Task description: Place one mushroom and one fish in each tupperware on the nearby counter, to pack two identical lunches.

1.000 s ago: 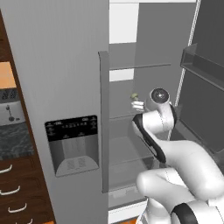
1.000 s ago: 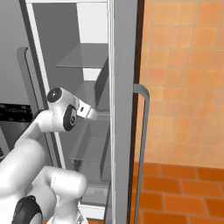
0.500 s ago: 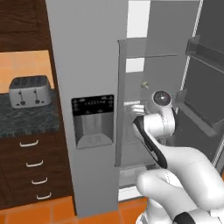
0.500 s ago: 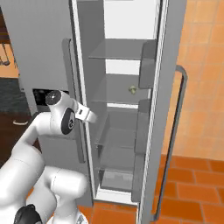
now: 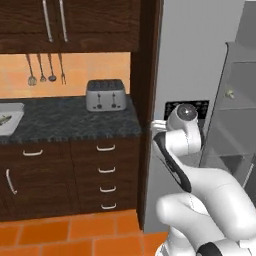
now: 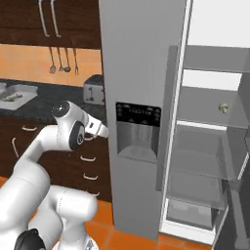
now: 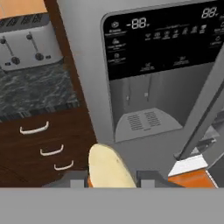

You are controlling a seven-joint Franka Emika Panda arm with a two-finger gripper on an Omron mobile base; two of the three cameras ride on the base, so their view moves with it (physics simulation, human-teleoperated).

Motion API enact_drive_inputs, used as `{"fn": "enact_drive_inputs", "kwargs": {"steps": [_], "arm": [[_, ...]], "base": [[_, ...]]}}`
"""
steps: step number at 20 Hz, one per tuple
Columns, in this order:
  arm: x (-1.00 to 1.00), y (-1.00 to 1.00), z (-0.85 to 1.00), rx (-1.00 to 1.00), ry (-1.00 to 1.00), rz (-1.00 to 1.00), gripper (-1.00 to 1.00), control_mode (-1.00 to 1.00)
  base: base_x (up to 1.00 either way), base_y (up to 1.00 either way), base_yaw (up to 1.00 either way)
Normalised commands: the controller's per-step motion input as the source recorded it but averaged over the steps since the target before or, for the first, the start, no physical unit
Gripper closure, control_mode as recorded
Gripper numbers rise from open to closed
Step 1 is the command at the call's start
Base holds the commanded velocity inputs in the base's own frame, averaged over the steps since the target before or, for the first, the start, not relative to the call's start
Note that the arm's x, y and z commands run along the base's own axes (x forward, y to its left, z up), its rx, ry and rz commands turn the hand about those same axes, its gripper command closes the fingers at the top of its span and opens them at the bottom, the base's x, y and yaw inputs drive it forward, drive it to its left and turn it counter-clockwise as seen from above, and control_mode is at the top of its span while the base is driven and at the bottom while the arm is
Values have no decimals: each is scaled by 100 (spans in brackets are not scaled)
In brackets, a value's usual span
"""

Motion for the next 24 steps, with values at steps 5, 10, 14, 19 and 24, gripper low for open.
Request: {"fn": "enact_drive_inputs", "kwargs": {"steps": [5,10,14,19,24], "arm": [[0,0,0,0,0,0,100,100],[0,0,0,0,0,0,100,100],[0,0,0,0,0,0,100,100],[0,0,0,0,0,0,100,100],[0,0,0,0,0,0,100,100]], "base": [[0,100,32],[26,100,24],[93,100,10],[93,100,5],[96,71,0]]}}
